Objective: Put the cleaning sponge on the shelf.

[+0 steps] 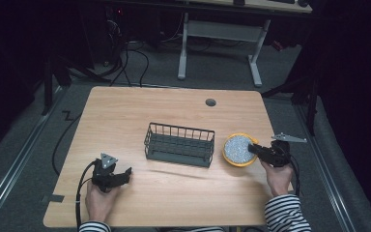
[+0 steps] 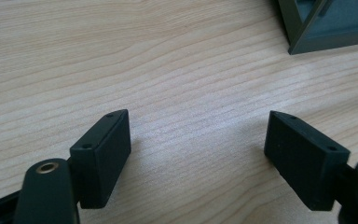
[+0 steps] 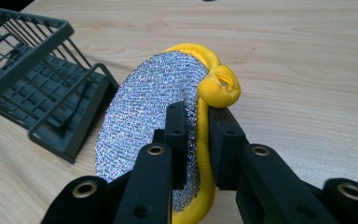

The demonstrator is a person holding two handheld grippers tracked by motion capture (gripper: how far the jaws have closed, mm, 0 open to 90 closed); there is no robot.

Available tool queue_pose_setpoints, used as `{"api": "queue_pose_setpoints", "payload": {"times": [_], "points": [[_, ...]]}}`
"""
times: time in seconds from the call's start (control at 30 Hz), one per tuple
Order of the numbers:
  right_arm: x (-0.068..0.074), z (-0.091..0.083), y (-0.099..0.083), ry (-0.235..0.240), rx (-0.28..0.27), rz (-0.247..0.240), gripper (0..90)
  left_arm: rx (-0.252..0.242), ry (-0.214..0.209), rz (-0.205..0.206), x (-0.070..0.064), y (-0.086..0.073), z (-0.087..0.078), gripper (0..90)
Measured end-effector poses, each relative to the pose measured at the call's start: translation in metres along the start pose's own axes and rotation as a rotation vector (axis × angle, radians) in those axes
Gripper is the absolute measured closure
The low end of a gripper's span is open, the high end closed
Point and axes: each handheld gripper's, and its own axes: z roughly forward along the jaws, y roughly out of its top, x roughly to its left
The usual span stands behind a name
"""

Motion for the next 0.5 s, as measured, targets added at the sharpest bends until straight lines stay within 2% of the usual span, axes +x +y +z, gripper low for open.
{"api": "queue_pose_setpoints", "payload": {"times": [0.1, 0.27, 0.5], "points": [[0.003, -0.003, 0.003, 0.017, -0.012, -0.013, 79.5, 0.0, 0.0, 0.0, 0.0, 0.0, 0.0, 23.0], [0.006, -0.006, 0.009, 0.024, -0.012, -0.012, 79.4, 0.001, -0.002, 0.002, 0.0, 0.0, 0.0, 22.7], [0.009, -0.011, 0.022, 0.044, -0.044, -0.015, 79.4, 0.003, -0.005, 0.004, 0.0, 0.001, 0.001, 21.9]]}}
